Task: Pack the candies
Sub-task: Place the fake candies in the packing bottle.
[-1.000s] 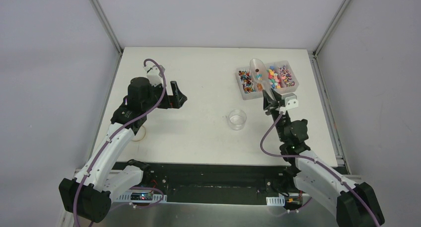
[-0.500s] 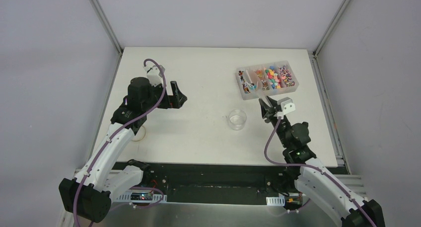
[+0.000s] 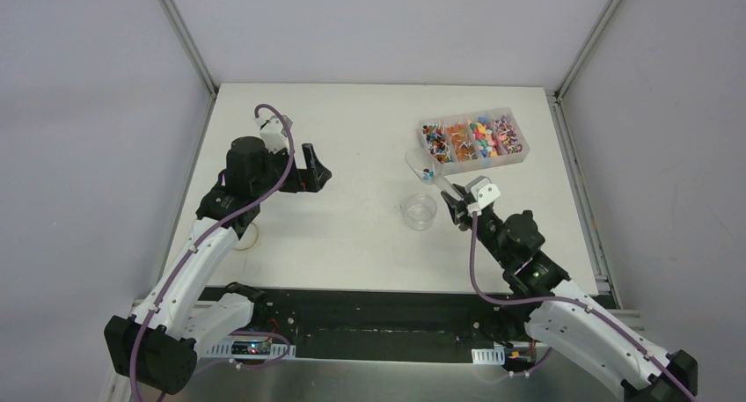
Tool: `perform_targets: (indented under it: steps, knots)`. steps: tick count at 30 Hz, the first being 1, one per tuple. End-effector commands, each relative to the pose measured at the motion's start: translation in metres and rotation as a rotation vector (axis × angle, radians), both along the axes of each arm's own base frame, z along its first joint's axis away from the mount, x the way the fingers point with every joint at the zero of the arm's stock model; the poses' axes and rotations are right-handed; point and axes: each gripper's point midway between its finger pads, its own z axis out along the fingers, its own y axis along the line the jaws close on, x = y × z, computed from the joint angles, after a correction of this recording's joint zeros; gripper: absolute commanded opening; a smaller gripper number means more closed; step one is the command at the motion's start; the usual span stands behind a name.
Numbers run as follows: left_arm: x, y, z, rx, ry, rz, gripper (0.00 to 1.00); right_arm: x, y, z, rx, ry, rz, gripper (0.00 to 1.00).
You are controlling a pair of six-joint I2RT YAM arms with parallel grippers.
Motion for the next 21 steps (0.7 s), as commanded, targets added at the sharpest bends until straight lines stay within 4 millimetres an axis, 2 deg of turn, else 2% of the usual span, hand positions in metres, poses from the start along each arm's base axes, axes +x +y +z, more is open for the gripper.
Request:
perform_targets:
  steps: [1, 6, 8, 16, 21]
  knots:
    - [0.000, 0.000, 0.009, 0.001, -0.044, 0.000, 0.99, -0.002, -0.013, 0.038, -0.024, -0.054, -0.039, 0.00]
    - [-0.001, -0.001, 0.010, -0.002, -0.045, -0.007, 0.99, -0.009, -0.021, 0.044, -0.047, -0.050, -0.045, 0.00]
    - [-0.001, -0.001, 0.010, -0.003, -0.044, -0.009, 0.99, -0.013, -0.024, 0.037, -0.082, -0.023, -0.041, 0.00]
    - [-0.002, -0.002, 0.011, -0.008, -0.047, -0.016, 0.99, -0.037, -0.035, 0.032, -0.148, 0.020, 0.014, 0.00]
    - [-0.002, -0.003, 0.012, -0.009, -0.048, -0.017, 0.99, -0.053, -0.033, 0.020, -0.188, 0.051, 0.090, 0.00]
